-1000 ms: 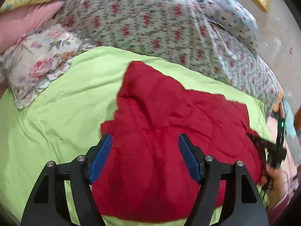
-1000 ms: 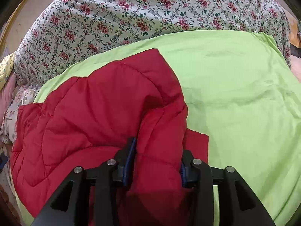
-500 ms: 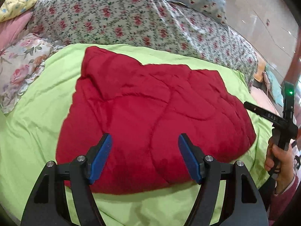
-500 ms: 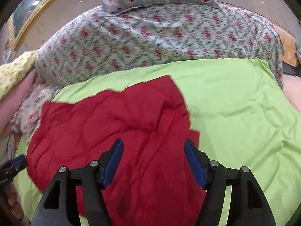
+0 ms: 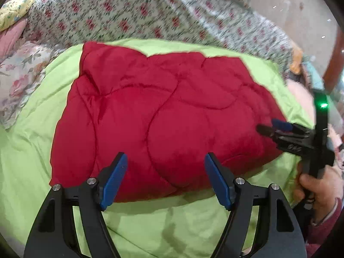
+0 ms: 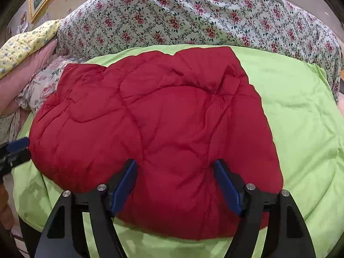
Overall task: Fold large clothes
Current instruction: 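Open both tools and release the coat onto the sheet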
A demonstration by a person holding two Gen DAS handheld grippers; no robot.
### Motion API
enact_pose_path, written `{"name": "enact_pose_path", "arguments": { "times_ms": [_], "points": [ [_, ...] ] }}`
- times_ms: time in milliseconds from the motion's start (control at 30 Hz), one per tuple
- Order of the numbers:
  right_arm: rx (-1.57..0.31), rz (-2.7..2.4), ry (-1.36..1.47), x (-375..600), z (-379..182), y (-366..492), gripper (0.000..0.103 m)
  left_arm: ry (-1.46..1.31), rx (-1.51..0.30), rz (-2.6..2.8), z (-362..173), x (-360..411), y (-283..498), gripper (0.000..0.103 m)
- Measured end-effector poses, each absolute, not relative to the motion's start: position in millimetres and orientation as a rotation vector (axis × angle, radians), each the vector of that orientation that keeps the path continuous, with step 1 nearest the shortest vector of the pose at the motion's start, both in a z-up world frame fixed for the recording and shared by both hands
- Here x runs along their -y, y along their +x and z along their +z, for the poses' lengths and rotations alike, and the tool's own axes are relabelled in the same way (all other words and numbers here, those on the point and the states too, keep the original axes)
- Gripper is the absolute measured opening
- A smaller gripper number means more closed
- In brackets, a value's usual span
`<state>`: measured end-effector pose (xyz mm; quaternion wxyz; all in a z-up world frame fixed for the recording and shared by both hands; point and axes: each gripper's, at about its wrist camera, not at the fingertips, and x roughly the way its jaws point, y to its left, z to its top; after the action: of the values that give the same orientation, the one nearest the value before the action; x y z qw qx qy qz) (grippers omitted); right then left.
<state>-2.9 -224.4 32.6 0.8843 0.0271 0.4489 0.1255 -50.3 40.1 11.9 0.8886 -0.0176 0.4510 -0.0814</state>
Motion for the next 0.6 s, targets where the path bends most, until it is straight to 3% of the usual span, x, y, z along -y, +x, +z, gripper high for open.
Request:
{"name": "enact_pose_path", "arguments": {
  "times_ms": [233, 600],
  "points": [
    [-0.918, 0.263, 0.082, 228.9, 23.4, -3.2, 0.078, -0.048, -0.996, -0.07, -20.6, -33.4, -30.4, 0.078],
    [-0.843, 0.351, 0.011, 194.3, 56.3, -13.7, 0.08, -0.032, -0.991, -0.057, -34.2, -31.3, -19.5, 0.084]
  ]
}}
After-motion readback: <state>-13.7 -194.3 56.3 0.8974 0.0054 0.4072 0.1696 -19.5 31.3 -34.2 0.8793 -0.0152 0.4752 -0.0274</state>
